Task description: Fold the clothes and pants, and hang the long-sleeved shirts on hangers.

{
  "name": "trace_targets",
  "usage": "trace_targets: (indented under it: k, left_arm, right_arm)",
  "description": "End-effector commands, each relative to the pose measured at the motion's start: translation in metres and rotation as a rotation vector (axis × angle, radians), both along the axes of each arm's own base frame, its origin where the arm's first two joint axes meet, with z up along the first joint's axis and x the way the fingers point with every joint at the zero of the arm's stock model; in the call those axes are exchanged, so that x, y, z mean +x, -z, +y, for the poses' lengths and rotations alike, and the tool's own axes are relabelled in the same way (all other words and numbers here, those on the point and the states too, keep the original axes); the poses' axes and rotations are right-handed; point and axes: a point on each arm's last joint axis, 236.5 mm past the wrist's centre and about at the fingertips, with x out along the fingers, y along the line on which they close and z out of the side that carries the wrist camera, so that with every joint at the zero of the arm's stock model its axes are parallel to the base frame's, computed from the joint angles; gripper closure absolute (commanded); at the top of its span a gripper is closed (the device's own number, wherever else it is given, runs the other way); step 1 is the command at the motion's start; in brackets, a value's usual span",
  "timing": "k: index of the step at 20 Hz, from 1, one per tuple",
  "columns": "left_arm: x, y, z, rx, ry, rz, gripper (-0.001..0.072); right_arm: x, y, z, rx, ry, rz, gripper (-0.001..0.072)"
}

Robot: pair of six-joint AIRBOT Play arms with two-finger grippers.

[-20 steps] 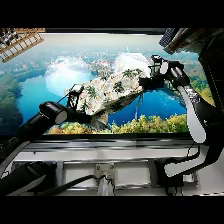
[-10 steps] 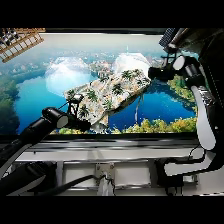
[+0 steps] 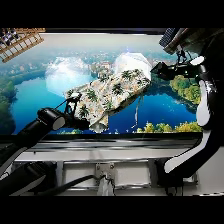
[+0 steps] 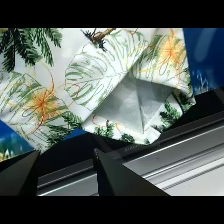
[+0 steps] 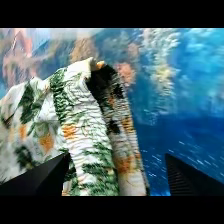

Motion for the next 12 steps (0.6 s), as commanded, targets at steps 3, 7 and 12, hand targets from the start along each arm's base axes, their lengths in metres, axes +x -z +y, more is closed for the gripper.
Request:
trace_targets:
  k: [3, 7, 12]
  left_arm:
    - [0.004, -0.005, -0.002, -0.016, -0.001, -0.026, 0.0347]
    - [0.009, -0.007, -0.006, -0.031, -0.003, -0.048, 0.0347]
    - [0.011, -0.009, -0.007, -0.037, -0.004, -0.054, 0.0347]
  right_arm:
    - [-0.006, 0.031, 0.03, 0.1, -0.149, 0.076, 0.0007]
    - [-0.016, 0.055, 0.048, 0.103, -0.198, 0.136, 0.0008]
    - [-0.029, 0.078, 0.058, 0.045, -0.216, 0.22, 0.0024]
